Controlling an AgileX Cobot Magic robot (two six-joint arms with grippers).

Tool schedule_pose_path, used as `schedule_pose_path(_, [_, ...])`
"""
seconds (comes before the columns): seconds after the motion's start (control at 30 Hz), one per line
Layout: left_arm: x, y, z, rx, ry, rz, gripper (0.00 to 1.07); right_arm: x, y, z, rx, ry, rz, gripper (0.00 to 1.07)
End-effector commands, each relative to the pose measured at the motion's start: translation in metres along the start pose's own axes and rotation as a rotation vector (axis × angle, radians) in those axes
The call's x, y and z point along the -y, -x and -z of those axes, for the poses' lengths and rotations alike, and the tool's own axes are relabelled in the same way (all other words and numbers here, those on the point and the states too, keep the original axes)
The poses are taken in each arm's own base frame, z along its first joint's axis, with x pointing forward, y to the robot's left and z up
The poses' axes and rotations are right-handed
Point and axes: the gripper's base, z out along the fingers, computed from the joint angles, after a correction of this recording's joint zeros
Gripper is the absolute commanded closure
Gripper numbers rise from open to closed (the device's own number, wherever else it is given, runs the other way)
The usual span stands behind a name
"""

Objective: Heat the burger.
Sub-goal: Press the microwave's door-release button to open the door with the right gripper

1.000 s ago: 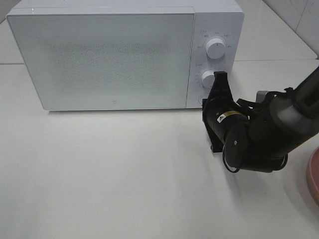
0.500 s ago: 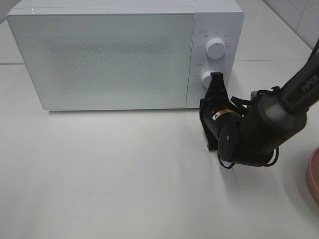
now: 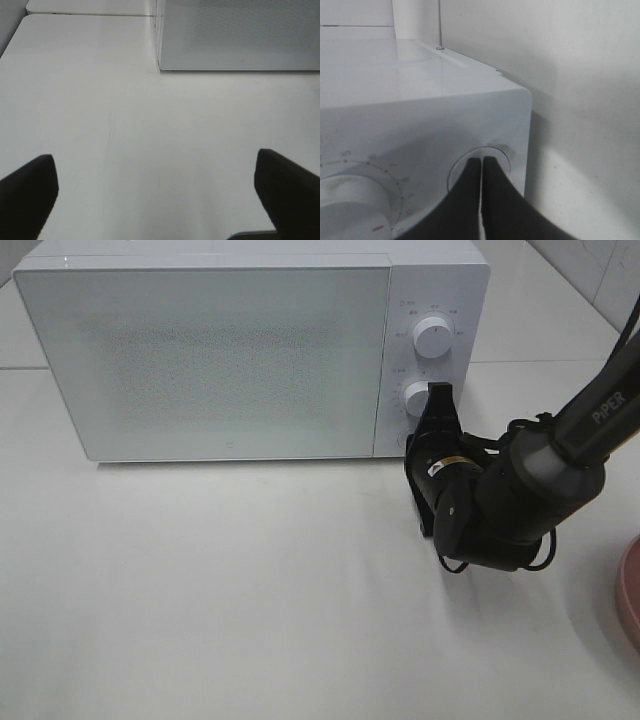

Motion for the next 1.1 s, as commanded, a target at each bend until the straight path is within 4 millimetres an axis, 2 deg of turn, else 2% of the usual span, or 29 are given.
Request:
schedule_pose_path(0.03, [0.0, 0.0, 0.002, 0.03, -0.003, 0.005, 0.06, -0.006, 0.0, -0.003, 0.002, 0.026, 0.007, 1.07])
schedule_pose_path(0.3, [0.0, 0.0, 0.002, 0.03, -0.003, 0.005, 0.06, -0.009, -0.008, -0.013, -0.006, 0.038, -0.006, 1.07])
schedule_pose_path(0.5, [0.0, 0.0, 0.002, 0.03, -0.003, 0.005, 0.06, -0.02, -0.008, -0.016, 0.019, 0.129, -0.019, 1.07])
schedule_pose_path(0.83, [0.0, 0.0, 0.002, 0.03, -0.003, 0.005, 0.06, -0.029, -0.01, -0.02, 0.054, 0.158, -0.017, 1.07])
schedule_pose_path(1.1, [0.0, 0.0, 0.002, 0.03, -0.003, 0.005, 0.06, -0.032, -0.014, -0.037, 0.077, 0.2, -0.04, 1.07])
